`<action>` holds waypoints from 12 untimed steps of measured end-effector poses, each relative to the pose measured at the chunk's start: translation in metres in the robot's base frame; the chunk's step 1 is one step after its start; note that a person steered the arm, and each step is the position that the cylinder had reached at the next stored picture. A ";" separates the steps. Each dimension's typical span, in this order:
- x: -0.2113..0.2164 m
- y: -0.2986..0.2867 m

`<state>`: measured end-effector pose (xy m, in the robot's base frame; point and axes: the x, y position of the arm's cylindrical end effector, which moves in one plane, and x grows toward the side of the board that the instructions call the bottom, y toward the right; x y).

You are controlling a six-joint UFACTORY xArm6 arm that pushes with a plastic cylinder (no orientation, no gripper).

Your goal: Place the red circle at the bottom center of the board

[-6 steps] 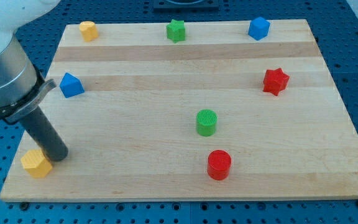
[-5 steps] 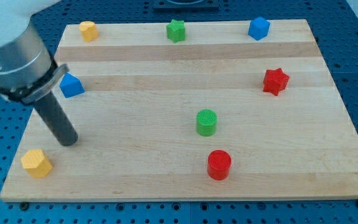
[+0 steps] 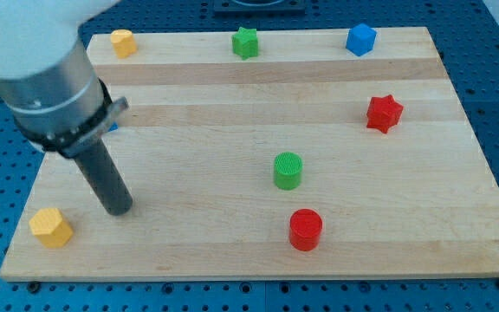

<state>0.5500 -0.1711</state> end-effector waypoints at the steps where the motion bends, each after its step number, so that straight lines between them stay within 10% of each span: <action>1: 0.017 0.020; 9: -0.043 0.185; 12: 0.045 0.302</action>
<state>0.5955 0.1305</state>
